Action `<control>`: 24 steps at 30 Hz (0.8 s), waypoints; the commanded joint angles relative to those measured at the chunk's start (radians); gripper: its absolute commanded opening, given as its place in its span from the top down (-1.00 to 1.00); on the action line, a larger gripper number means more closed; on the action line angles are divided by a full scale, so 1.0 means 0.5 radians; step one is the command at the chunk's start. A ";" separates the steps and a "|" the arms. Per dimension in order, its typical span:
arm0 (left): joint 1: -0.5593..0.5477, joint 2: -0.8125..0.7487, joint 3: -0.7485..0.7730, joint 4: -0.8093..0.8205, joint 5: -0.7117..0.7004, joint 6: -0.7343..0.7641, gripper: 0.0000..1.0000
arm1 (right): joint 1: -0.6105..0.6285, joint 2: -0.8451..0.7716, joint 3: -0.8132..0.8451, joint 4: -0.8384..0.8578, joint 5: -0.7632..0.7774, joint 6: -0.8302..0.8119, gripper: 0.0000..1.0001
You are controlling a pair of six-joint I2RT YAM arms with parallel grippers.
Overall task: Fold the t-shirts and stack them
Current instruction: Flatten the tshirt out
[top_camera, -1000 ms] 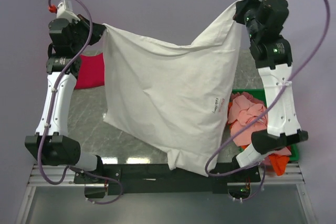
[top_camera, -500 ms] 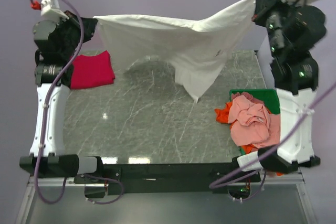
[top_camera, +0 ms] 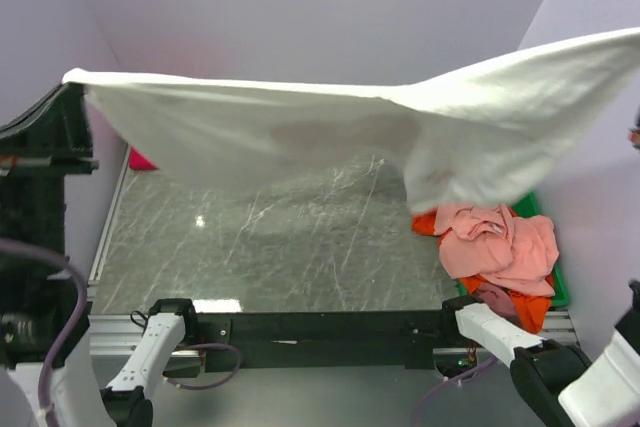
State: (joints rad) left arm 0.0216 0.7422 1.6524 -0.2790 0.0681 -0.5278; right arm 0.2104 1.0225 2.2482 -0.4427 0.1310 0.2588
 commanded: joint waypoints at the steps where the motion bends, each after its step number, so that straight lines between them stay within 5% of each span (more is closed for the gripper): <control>1: 0.000 -0.021 0.076 -0.089 -0.130 0.129 0.99 | -0.016 -0.014 0.035 0.164 -0.023 0.044 1.00; 8: 0.000 0.025 0.101 -0.046 -0.152 0.132 0.99 | -0.016 0.081 0.050 0.223 0.011 0.019 1.00; 15: 0.000 0.166 -0.349 0.245 -0.075 0.089 0.99 | -0.013 0.286 -0.232 0.357 0.140 -0.109 1.00; 24: -0.003 1.058 -0.737 0.338 0.140 0.187 0.92 | -0.080 1.108 -0.579 0.401 0.560 -0.123 1.00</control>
State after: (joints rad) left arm 0.0216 1.1324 1.2999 -0.0952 0.1097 -0.4816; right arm 0.2005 1.4139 1.9865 -0.2337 0.2966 0.1886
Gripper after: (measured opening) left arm 0.035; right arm 0.018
